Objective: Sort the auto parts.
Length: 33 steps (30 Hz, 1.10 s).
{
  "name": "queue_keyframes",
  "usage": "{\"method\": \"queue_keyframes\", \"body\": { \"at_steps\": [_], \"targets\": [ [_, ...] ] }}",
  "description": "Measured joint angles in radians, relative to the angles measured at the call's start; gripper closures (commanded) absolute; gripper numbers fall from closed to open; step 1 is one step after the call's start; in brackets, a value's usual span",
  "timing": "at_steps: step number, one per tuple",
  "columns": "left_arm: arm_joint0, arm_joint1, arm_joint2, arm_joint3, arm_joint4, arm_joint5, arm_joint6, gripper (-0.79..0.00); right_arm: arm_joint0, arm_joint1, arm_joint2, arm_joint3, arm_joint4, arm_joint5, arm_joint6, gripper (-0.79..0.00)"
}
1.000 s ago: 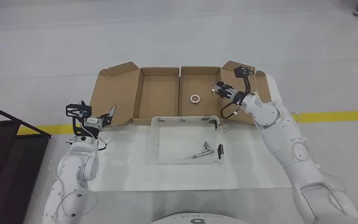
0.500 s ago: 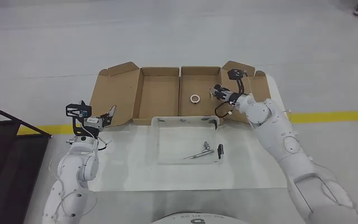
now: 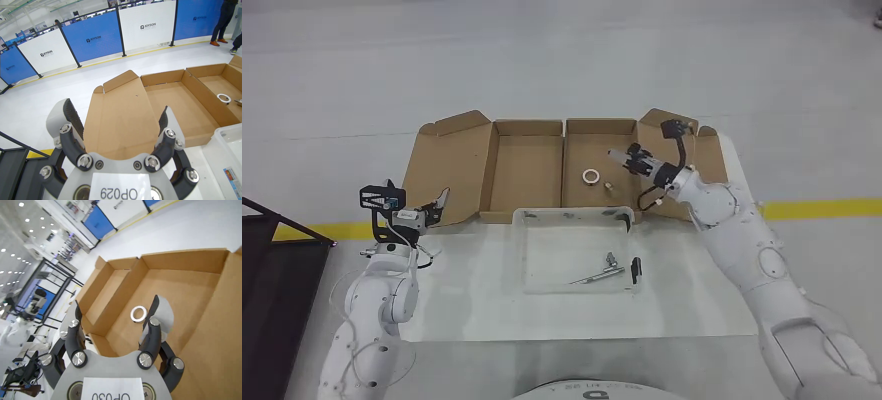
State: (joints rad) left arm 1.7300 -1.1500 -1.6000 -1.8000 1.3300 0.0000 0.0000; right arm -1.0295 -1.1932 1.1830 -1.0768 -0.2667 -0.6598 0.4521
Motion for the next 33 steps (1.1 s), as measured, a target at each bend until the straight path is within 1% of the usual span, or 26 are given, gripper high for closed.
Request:
{"method": "queue_keyframes", "body": {
  "at_steps": [1,4,7,11,16,31,33],
  "targets": [
    [0.0,0.0,0.0,0.0,0.0,0.0,0.0,-0.785,-0.016,0.004,0.01,-0.019,0.062,-0.08,0.03,-0.785],
    [0.0,0.0,0.0,0.0,0.0,0.0,0.0,-0.785,-0.042,0.018,0.037,-0.048,0.229,-0.252,0.124,-0.785],
    [0.0,0.0,0.0,0.0,0.0,0.0,0.0,-0.785,-0.056,0.034,0.056,-0.076,0.381,-0.349,0.225,-0.785],
    [0.0,0.0,0.0,0.0,0.0,0.0,0.0,-0.785,-0.08,0.061,0.091,-0.133,0.522,-0.352,0.354,-0.785],
    [0.0,0.0,0.0,0.0,0.0,0.0,0.0,-0.785,-0.112,0.1,0.114,-0.202,0.55,-0.337,0.371,-0.785],
    [0.0,0.0,0.0,0.0,0.0,0.0,0.0,-0.785,-0.111,0.1,0.115,-0.202,0.549,-0.336,0.369,-0.785],
    [0.0,0.0,0.0,0.0,0.0,0.0,0.0,-0.785,-0.108,0.103,0.126,-0.22,0.516,-0.31,0.355,-0.785]
  ]
}}
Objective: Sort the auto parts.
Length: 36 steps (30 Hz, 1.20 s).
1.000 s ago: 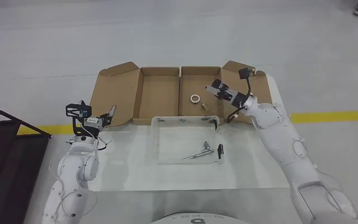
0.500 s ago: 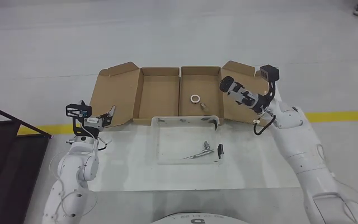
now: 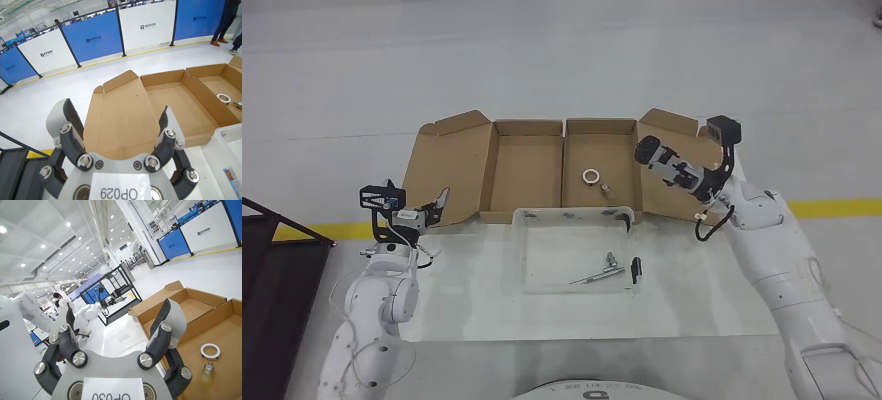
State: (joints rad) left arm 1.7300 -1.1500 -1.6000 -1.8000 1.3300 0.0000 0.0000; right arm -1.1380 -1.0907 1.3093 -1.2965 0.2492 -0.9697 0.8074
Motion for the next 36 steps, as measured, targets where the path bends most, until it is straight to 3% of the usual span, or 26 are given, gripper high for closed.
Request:
{"method": "queue_keyframes", "body": {
  "at_steps": [3,7,13,26,29,31,36],
  "targets": [
    [0.0,0.0,0.0,0.0,0.0,0.0,0.0,-0.785,0.003,0.004,0.004,-0.054,-0.105,0.093,-0.008,-0.785],
    [0.0,0.0,0.0,0.0,0.0,0.0,0.0,-0.785,0.028,0.008,-0.053,-0.115,-0.213,0.238,0.106,-0.785],
    [0.0,0.0,0.0,0.0,0.0,0.0,0.0,-0.785,0.062,0.0,-0.153,-0.173,-0.346,0.359,0.157,-0.785],
    [0.0,0.0,0.0,0.0,0.0,0.0,0.0,-0.785,0.064,-0.006,-0.204,-0.208,-0.371,0.395,0.14,-0.785],
    [0.0,0.0,0.0,0.0,0.0,0.0,0.0,-0.785,0.096,-0.001,-0.239,-0.212,-0.355,0.418,0.282,-0.785],
    [0.0,0.0,0.0,0.0,0.0,0.0,0.0,-0.785,0.122,0.004,-0.254,-0.207,-0.319,0.425,0.414,-0.643],
    [0.0,0.0,0.0,0.0,0.0,0.0,0.0,-0.785,0.149,0.025,-0.289,-0.216,-0.305,0.489,0.533,-0.683]
  ]
}}
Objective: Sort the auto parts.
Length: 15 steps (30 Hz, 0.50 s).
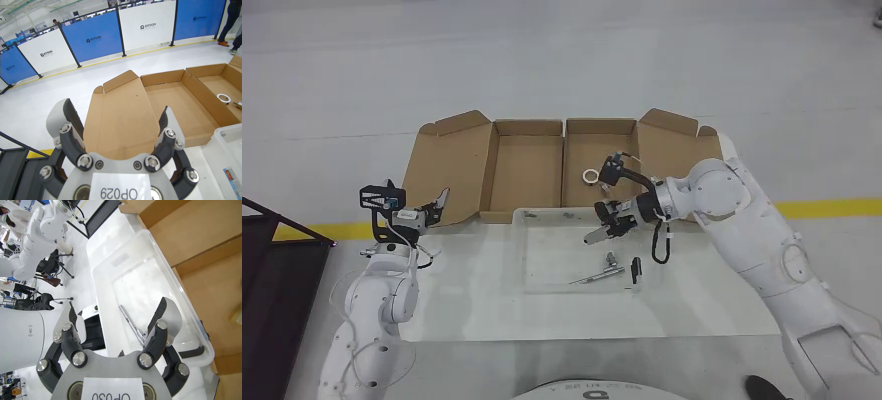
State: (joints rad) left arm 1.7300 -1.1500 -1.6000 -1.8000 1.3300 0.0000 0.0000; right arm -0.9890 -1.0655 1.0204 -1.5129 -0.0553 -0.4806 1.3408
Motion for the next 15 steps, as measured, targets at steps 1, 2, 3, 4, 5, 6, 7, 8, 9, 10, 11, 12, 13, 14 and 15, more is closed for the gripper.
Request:
{"method": "queue_keyframes", "body": {
  "at_steps": [1,2,3,4,5,6,7,8,9,10,11,12,13,14,15],
  "targets": [
    [0.0,0.0,0.0,0.0,0.0,0.0,0.0,-0.785,0.003,0.008,-0.015,-0.008,0.007,0.019,0.018,-0.674],
    [0.0,0.0,0.0,0.0,0.0,0.0,0.0,-0.785,0.006,0.016,-0.027,-0.013,0.01,0.032,0.031,-0.677],
    [0.0,0.0,0.0,0.0,0.0,0.0,0.0,-0.785,0.009,0.023,-0.039,-0.017,0.008,0.044,0.043,-0.677],
    [0.0,0.0,0.0,0.0,0.0,0.0,0.0,-0.785,0.013,0.033,-0.058,-0.019,-0.002,0.058,0.057,-0.677],
    [0.0,0.0,0.0,0.0,0.0,0.0,0.0,-0.785,0.016,0.04,-0.073,-0.015,-0.011,0.064,0.063,-0.656],
    [0.0,0.0,0.0,0.0,0.0,0.0,0.0,-0.785,0.021,0.046,-0.085,-0.004,-0.02,0.065,0.064,-0.634],
    [0.0,0.0,0.0,0.0,0.0,0.0,0.0,-0.785,0.029,0.053,-0.099,0.018,-0.03,0.062,0.061,-0.606],
    [0.0,0.0,0.0,0.0,0.0,0.0,0.0,-0.785,0.036,0.057,-0.108,0.037,-0.034,0.057,0.055,-0.597],
    [0.0,0.0,0.0,0.0,0.0,0.0,0.0,-0.785,0.042,0.059,-0.117,0.055,-0.035,0.052,0.051,-0.566],
    [0.0,0.0,0.0,0.0,0.0,0.0,0.0,-0.785,0.049,0.061,-0.131,0.074,-0.03,0.048,0.047,-0.551],
    [0.0,0.0,0.0,0.0,0.0,0.0,0.0,-0.785,0.055,0.062,-0.14,0.088,-0.026,0.048,0.046,-0.539],
    [0.0,0.0,0.0,0.0,0.0,0.0,0.0,-0.785,0.061,0.064,-0.149,0.101,-0.022,0.047,0.046,-0.517],
    [0.0,0.0,0.0,0.0,0.0,0.0,0.0,-0.785,0.068,0.065,-0.16,0.118,-0.017,0.045,0.044,-0.517],
    [0.0,0.0,0.0,0.0,0.0,0.0,0.0,-0.785,0.074,0.066,-0.168,0.13,-0.014,0.044,0.043,-0.505],
    [0.0,0.0,0.0,0.0,0.0,0.0,0.0,-0.785,0.078,0.066,-0.176,0.14,-0.01,0.042,0.041,-0.471]
  ]
}}
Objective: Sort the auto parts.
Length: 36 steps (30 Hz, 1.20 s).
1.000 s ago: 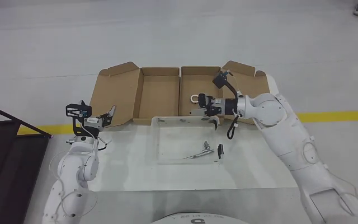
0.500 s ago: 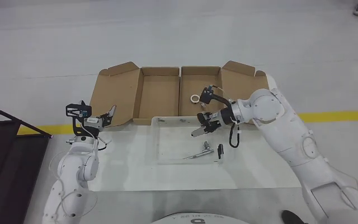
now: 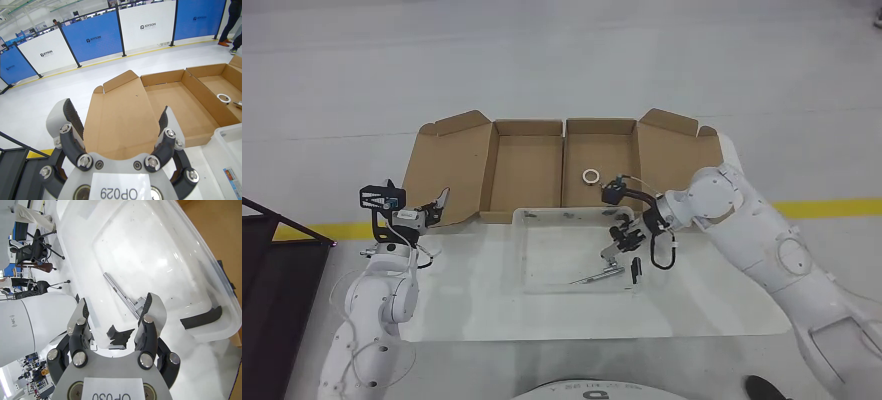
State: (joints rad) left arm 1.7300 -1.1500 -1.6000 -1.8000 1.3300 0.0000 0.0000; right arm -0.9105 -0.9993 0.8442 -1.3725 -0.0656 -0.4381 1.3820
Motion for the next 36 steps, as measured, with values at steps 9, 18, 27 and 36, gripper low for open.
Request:
{"method": "queue_keyframes", "body": {
  "at_steps": [9,18,27,36],
  "targets": [
    [0.0,0.0,0.0,0.0,0.0,0.0,0.0,-0.785,0.054,-0.015,-0.094,0.127,0.03,-0.018,-0.018,-0.394],
    [0.0,0.0,0.0,0.0,0.0,0.0,0.0,-0.785,0.093,-0.036,-0.16,0.199,0.031,-0.026,-0.026,-0.382],
    [0.0,0.0,0.0,0.0,0.0,0.0,0.0,-0.785,0.136,-0.068,-0.227,0.244,0.011,-0.017,-0.024,-0.369],
    [0.0,0.0,0.0,0.0,0.0,0.0,0.0,-0.785,0.182,-0.099,-0.272,0.287,-0.025,0.004,-0.031,-0.274]
  ]
}}
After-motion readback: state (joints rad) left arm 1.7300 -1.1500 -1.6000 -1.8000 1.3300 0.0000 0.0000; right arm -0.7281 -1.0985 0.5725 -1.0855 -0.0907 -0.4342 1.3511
